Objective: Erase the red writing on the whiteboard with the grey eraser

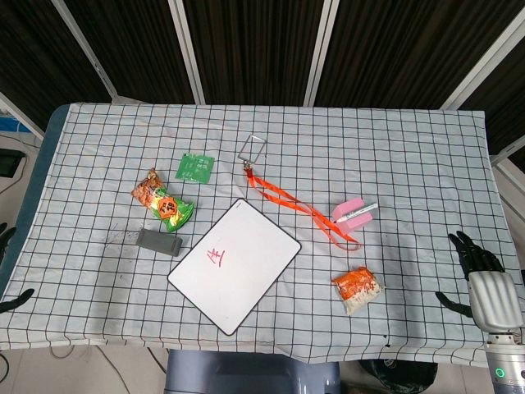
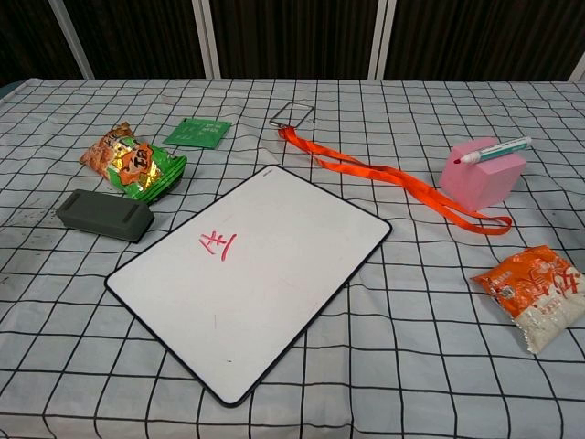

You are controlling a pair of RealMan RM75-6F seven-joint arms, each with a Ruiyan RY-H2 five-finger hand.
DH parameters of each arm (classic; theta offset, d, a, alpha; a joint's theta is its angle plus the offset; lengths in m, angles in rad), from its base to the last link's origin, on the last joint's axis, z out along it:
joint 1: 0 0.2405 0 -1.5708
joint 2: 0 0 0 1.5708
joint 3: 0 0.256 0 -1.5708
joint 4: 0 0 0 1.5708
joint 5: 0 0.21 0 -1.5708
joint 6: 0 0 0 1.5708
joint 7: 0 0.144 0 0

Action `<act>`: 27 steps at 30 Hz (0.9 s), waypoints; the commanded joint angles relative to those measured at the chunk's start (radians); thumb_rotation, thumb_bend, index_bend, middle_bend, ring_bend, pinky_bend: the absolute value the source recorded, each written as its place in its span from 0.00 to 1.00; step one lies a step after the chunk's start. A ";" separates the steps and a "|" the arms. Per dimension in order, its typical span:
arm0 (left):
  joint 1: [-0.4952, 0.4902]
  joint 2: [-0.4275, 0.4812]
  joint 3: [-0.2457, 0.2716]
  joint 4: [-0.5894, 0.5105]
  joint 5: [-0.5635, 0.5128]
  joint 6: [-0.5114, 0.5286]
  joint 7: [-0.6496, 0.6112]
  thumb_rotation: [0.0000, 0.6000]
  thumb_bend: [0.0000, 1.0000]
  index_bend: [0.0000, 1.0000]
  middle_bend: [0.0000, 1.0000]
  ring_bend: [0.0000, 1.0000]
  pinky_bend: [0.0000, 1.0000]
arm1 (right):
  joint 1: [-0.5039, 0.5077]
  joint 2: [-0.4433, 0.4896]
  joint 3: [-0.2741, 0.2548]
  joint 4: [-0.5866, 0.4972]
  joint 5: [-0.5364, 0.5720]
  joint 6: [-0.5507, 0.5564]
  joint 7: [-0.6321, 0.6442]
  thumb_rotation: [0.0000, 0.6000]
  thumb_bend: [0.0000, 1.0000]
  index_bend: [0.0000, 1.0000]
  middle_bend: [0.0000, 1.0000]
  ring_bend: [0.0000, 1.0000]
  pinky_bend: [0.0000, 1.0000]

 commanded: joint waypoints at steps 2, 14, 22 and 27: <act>0.000 0.000 0.000 0.000 0.000 0.000 0.000 1.00 0.09 0.00 0.00 0.00 0.00 | 0.000 0.000 0.000 0.000 0.000 0.000 -0.001 1.00 0.15 0.01 0.10 0.20 0.22; -0.001 -0.001 0.000 -0.001 -0.001 -0.002 0.001 1.00 0.09 0.00 0.00 0.00 0.00 | 0.000 0.000 0.000 0.001 0.000 0.000 0.000 1.00 0.15 0.01 0.10 0.20 0.22; -0.001 -0.001 -0.001 0.001 0.000 -0.001 -0.002 1.00 0.09 0.00 0.00 0.00 0.00 | 0.000 0.000 0.000 0.001 -0.001 0.000 0.000 1.00 0.15 0.01 0.10 0.20 0.22; -0.010 -0.004 -0.001 0.008 0.010 -0.008 -0.001 1.00 0.09 0.00 0.00 0.00 0.00 | -0.001 0.001 0.000 -0.001 0.000 0.002 0.002 1.00 0.15 0.01 0.10 0.20 0.22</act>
